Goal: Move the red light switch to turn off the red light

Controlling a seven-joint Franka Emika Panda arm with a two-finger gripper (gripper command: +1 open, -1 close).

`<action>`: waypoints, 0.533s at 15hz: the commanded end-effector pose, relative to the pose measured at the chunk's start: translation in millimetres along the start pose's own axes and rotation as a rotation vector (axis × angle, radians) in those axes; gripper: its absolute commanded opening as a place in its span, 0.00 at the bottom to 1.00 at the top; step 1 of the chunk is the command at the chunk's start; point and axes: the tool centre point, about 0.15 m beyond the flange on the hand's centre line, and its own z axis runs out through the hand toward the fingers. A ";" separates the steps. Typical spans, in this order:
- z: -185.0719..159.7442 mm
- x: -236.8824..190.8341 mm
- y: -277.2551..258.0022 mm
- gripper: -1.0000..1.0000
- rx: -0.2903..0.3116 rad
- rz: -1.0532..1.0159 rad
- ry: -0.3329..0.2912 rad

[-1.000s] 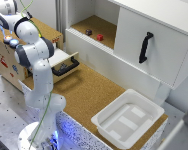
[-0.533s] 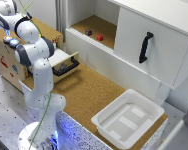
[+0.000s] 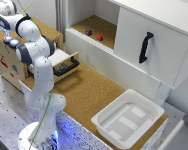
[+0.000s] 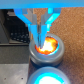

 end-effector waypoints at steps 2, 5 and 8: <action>5.8 53.0 11.8 0.00 0.018 -0.026 -0.198; -11.9 46.5 5.9 0.00 -0.009 -0.021 -0.212; -39.0 41.5 6.0 0.00 -0.063 -0.008 -0.208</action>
